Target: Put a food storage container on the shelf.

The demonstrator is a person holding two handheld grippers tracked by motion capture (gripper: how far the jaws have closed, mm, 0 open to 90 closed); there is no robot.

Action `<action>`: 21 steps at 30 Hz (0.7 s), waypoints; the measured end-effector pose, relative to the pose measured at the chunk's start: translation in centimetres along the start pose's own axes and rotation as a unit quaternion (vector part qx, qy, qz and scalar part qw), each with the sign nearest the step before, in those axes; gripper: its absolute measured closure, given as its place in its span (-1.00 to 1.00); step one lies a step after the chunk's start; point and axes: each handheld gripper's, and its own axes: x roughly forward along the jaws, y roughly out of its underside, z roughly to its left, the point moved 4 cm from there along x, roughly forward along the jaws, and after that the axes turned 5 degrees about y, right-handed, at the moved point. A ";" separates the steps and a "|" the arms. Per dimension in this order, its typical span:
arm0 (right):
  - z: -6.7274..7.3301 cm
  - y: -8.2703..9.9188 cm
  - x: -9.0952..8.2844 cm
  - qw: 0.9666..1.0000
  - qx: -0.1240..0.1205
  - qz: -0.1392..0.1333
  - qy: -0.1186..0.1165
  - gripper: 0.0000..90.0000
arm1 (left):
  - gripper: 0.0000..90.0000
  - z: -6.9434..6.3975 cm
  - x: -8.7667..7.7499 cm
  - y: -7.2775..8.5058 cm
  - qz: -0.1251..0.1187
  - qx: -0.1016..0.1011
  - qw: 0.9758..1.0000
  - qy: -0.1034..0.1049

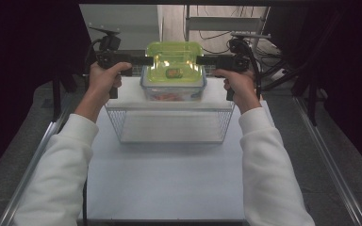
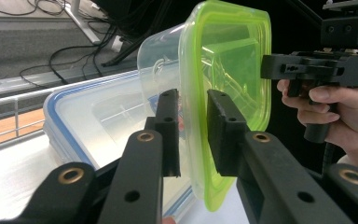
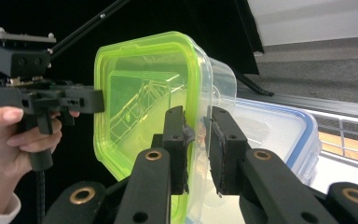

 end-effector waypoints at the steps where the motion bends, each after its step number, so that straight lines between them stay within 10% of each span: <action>1: -0.1 0.0 0.0 1.000 0.002 0.000 -0.001 0.71 | 0.66 0.2 0.2 0.0 -0.002 -0.005 1.000 -0.002; 21: -0.9 0.3 1.5 1.000 0.020 0.004 0.014 0.46 | 0.35 1.3 1.2 0.1 -0.005 -0.019 1.000 -0.023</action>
